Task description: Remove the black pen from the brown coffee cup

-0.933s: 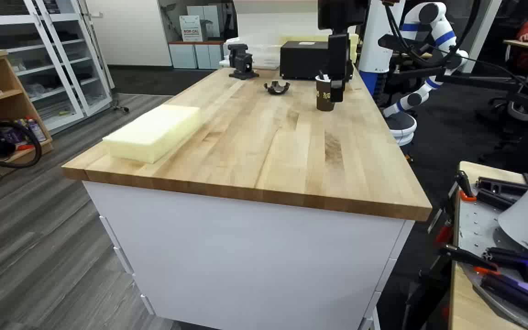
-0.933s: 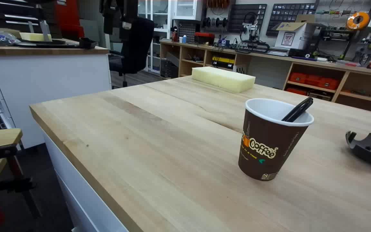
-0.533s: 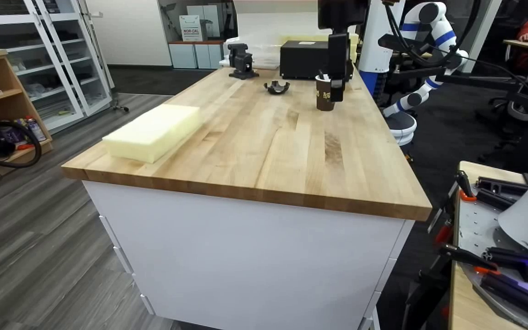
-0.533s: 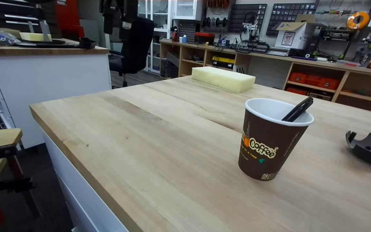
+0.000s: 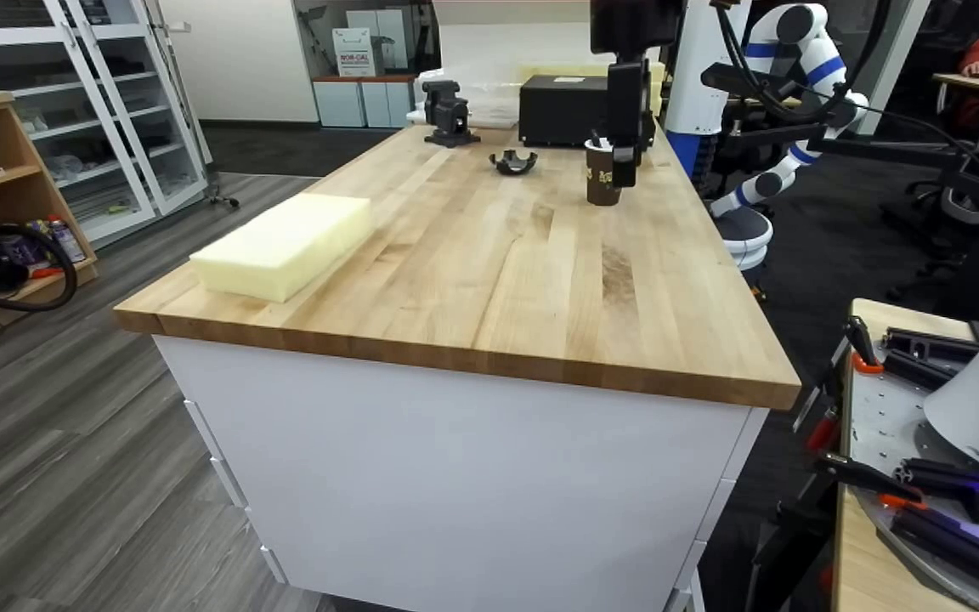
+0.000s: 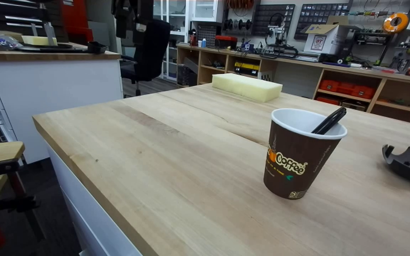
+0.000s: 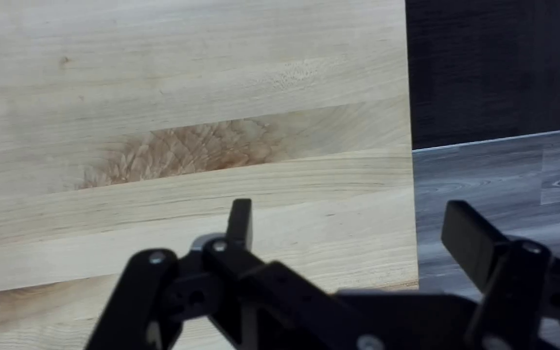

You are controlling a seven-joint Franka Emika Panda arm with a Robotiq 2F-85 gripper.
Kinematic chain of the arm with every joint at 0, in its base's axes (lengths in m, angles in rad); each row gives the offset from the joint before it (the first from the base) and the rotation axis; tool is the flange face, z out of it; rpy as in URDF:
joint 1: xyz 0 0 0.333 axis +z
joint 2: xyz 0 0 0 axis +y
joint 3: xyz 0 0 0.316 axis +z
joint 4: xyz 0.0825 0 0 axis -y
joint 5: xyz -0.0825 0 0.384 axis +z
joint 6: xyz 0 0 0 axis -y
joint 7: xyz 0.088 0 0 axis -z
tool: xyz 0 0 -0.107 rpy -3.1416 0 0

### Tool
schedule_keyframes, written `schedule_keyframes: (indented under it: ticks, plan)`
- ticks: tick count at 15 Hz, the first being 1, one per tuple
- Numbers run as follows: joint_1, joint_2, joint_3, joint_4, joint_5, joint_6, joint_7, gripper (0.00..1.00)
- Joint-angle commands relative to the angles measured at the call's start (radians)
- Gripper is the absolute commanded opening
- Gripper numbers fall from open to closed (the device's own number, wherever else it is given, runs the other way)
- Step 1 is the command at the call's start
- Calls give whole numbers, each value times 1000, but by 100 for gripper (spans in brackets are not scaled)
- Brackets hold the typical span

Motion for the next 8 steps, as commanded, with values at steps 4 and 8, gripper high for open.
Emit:
schedule_keyframes:
  ticks: [4, 8]
  plan:
    - [-99, -118, -28, -54, -211, -39, 221, 100]
    - [-167, -138, -76, -48, -283, -12, 249, 100]
